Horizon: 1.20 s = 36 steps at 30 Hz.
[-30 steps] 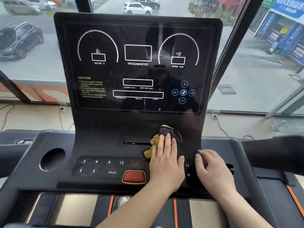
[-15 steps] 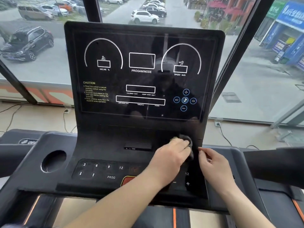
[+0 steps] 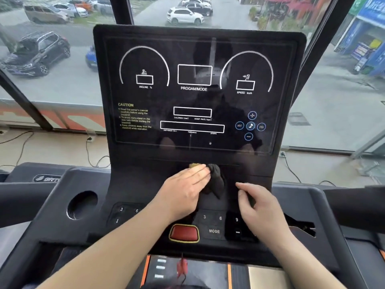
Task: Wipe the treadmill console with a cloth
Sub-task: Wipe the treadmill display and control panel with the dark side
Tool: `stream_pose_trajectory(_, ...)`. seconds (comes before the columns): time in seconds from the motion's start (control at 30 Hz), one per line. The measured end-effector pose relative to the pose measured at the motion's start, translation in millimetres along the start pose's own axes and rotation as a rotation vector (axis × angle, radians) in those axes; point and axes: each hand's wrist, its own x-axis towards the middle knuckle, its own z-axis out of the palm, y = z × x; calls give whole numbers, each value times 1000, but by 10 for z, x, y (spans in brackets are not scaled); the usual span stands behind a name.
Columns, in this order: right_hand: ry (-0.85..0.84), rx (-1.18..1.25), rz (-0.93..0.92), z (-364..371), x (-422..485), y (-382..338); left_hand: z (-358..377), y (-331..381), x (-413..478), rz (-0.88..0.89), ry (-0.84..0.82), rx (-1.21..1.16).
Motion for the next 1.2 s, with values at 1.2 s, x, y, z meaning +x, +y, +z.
stream_pose_trajectory(1.2, -599, -564, -274, 2252, -675, -1696, -841, -1488, -2150, -831, 200, -513)
